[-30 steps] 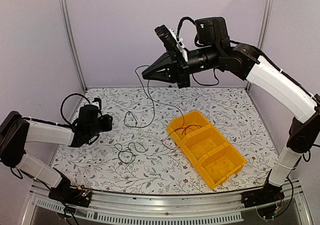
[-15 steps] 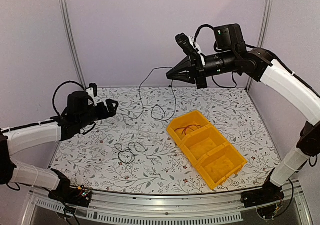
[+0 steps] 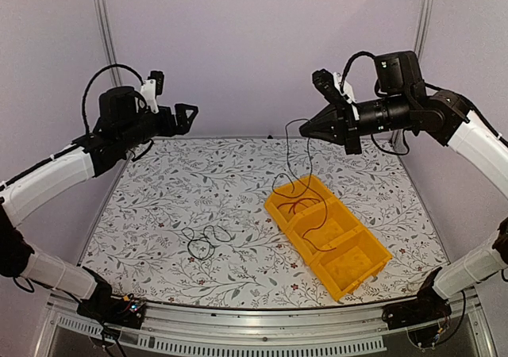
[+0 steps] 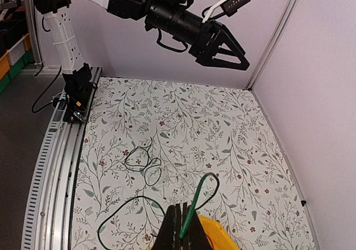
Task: Untangle the cables
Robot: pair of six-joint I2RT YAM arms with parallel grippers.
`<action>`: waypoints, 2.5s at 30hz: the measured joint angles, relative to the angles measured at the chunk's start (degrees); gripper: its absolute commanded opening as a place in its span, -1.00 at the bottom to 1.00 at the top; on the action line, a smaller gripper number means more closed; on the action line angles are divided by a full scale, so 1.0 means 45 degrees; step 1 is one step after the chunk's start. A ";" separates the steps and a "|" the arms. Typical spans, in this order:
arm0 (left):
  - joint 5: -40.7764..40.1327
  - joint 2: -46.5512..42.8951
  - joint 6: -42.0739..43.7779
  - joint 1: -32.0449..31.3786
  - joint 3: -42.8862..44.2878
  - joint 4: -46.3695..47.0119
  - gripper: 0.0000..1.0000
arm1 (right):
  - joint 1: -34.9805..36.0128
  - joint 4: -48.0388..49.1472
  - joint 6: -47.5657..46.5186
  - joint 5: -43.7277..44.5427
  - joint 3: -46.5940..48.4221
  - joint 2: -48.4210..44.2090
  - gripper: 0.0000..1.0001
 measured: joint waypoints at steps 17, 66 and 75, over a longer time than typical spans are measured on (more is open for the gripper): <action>0.0714 -0.0588 0.1166 0.1530 -0.3259 0.3303 0.99 | -0.1355 -0.0544 -0.0578 0.1054 -0.2866 -0.2463 -1.00; 0.1035 0.1010 0.0029 0.3123 -0.1792 0.1078 0.99 | -0.3133 -0.0515 -0.1025 0.2521 -0.4512 -0.4367 -1.00; 0.1146 0.0874 0.0024 0.3133 -0.1792 0.1078 0.99 | -0.3167 -0.0335 -0.1277 0.2846 -0.6339 -0.4444 -1.00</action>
